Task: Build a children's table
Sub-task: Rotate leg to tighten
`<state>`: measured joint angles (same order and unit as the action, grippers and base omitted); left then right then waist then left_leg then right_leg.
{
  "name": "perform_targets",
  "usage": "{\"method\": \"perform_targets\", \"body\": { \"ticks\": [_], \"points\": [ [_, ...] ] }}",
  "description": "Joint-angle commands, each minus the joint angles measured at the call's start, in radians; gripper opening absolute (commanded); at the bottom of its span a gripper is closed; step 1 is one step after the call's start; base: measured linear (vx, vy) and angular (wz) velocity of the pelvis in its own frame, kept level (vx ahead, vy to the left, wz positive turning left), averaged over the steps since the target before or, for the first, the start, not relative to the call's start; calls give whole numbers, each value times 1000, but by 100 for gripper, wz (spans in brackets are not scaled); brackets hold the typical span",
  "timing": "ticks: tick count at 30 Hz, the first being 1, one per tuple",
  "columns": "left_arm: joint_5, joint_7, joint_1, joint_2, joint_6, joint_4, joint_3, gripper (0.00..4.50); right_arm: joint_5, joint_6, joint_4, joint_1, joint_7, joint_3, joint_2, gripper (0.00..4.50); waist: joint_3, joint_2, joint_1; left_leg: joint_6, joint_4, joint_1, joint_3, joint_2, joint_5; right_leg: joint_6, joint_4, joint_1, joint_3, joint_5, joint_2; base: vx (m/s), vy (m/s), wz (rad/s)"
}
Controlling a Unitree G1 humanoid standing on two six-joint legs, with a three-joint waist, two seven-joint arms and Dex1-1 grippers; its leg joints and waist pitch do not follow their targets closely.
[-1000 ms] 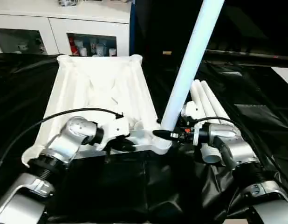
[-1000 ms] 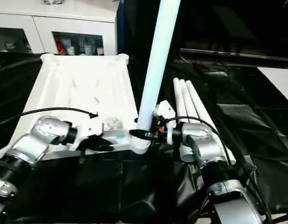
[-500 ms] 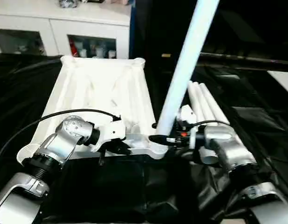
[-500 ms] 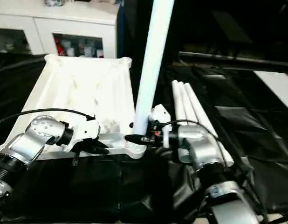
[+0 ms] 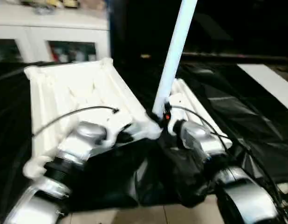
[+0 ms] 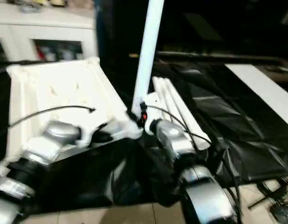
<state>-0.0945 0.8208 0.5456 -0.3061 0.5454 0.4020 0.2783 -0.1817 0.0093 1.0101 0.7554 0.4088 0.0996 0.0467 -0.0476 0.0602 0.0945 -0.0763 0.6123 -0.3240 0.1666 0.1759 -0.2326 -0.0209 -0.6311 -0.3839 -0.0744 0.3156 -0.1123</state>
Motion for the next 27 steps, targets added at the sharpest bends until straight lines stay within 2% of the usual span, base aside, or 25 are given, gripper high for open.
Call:
{"method": "perform_targets", "body": {
  "ticks": [1,2,3,4,5,6,7,8,9,10,11,12,13,14,15,16,17,18,19,21,22,25,26,27],
  "points": [
    [13,-31,-12,44,110,-94,-4,0,48,67,158,-42,-137,-35,19,189,8,-9,8,7,6,-49,-73,10,-89,-16,192,71,55,828,-185,85,92,-53],
    [11,-58,-16,67,147,-120,-5,0,45,65,171,-30,-154,-37,7,189,33,-50,13,-38,-95,-16,-69,49,-200,-56,146,67,16,492,-105,35,83,-40],
    [11,-58,-16,67,147,-120,-5,0,45,65,171,-30,-154,-37,7,189,25,-55,-4,-41,-119,61,-50,50,-529,-60,141,-1,-4,364,-42,-23,55,-6],
    [6,-77,-17,81,165,-133,-4,0,46,63,178,-23,-163,-36,-1,189,27,-40,-16,-27,-122,62,-46,49,-550,-89,138,1,-4,289,-36,-93,-27,27],
    [4,-87,-17,89,174,-140,-3,0,46,62,181,-18,-168,-36,-6,189,21,-49,-18,-19,-135,54,-53,53,-583,-99,135,12,-11,254,-32,0,0,0],
    [-2,-121,-18,109,197,-156,-5,0,46,59,192,-4,-179,-35,-20,189,6,-53,-24,-9,-168,37,-60,71,-683,-70,134,33,-31,249,-25,-61,-12,10],
    [-6,-142,-17,119,204,-160,-7,0,46,57,199,7,-182,-34,-32,189,-5,-54,-24,-11,-196,28,-63,82,-778,-44,129,43,-57,273,-8,-77,11,-5],
    [-13,-166,-17,122,206,-159,-10,0,47,53,207,19,-185,-33,-43,189,-6,-64,61,12,-290,-98,-10,119,-982,-42,-108,126,-41,29,21,-106,-34,13],
    [-16,-180,-17,121,208,-159,-11,0,48,50,213,26,-187,-33,-49,189,-6,-56,87,35,-288,-93,19,114,-962,-30,-123,111,-22,39,25,-89,-40,18],
    [-25,-190,-21,115,212,-163,-12,0,52,46,221,32,-188,-33,-53,189,21,16,45,9,-191,22,27,80,-720,9,-31,43,64,428,-16,27,-136,15],
    [-30,-194,-23,112,216,-167,-12,0,55,43,225,35,-188,-34,-55,189,16,45,57,-30,-70,95,11,43,-538,38,117,-45,76,761,-71,84,-163,-25],
    [-32,-195,-23,111,217,-168,-12,0,55,43,227,36,-189,-34,-55,189,26,29,70,28,-2,-30,-43,33,-77,26,167,51,149,954,-161,84,-163,-25],
    [-37,-203,-26,105,226,-176,-16,0,58,39,233,41,-190,-40,-58,189,26,29,70,28,-2,-30,-43,33,-77,26,167,51,149,954,-161,107,-68,-44],
    [-39,-207,-28,95,225,-178,-21,0,61,34,236,44,-184,-41,-59,189,51,3,84,-22,-85,-58,-54,47,91,-15,77,85,92,413,-89,79,-14,-20],
    [-39,-210,-28,89,222,-179,-22,0,64,30,238,47,-181,-41,-60,189,47,5,64,-7,-104,-15,-48,47,107,-39,47,38,55,14,-20,79,-14,-20],
    [-39,-213,-28,79,214,-180,-25,0,73,23,242,51,-178,-36,-59,189,46,-14,58,-24,-104,2,-32,46,3,-103,51,23,63,-90,-17,0,0,0],
    [-39,-213,-28,79,214,-180,-25,0,73,23,242,51,-178,-36,-59,189,47,-16,51,-26,-110,-8,-32,47,-26,-129,50,37,64,-110,-20,0,0,0],
    [-36,-210,-28,72,206,-180,-26,0,75,16,245,54,-172,-36,-58,189,50,-19,49,-36,-117,-16,-28,49,-71,-145,60,49,62,-89,-24,0,0,0],
    [-34,-208,-27,68,202,-180,-25,0,77,12,246,56,-169,-37,-58,189,48,-17,47,-40,-119,-11,-23,50,-104,-151,67,45,64,-65,-24,0,0,0],
    [-30,-201,-27,59,185,-178,-19,0,68,1,245,61,-142,-54,-61,189,44,-17,44,-39,-126,-14,-21,53,-137,-150,75,47,66,-11,-27,0,0,0],
    [-29,-196,-28,55,183,-181,-19,0,66,-1,246,67,-123,-60,-62,259,45,-18,41,-40,-128,-15,-21,55,-141,-146,78,49,65,10,-28,0,0,0],
    [-27,-181,-29,39,169,-185,-15,0,68,-12,243,81,-91,-65,-62,264,49,-19,36,-37,-126,-15,-17,56,-102,-156,76,48,65,-34,-27,0,0,0],
    [-27,-179,-29,38,167,-184,-14,0,69,-13,243,83,-86,-65,-61,278,49,-19,39,-35,-125,-17,-16,57,-92,-155,75,50,66,-54,-30,0,0,0],
    [-27,-173,-27,31,156,-179,-12,0,69,-19,237,90,-63,-63,-58,293,50,-18,35,-34,-125,-18,-15,56,-81,-162,71,51,63,-84,-25,0,0,0]
  ]
}}
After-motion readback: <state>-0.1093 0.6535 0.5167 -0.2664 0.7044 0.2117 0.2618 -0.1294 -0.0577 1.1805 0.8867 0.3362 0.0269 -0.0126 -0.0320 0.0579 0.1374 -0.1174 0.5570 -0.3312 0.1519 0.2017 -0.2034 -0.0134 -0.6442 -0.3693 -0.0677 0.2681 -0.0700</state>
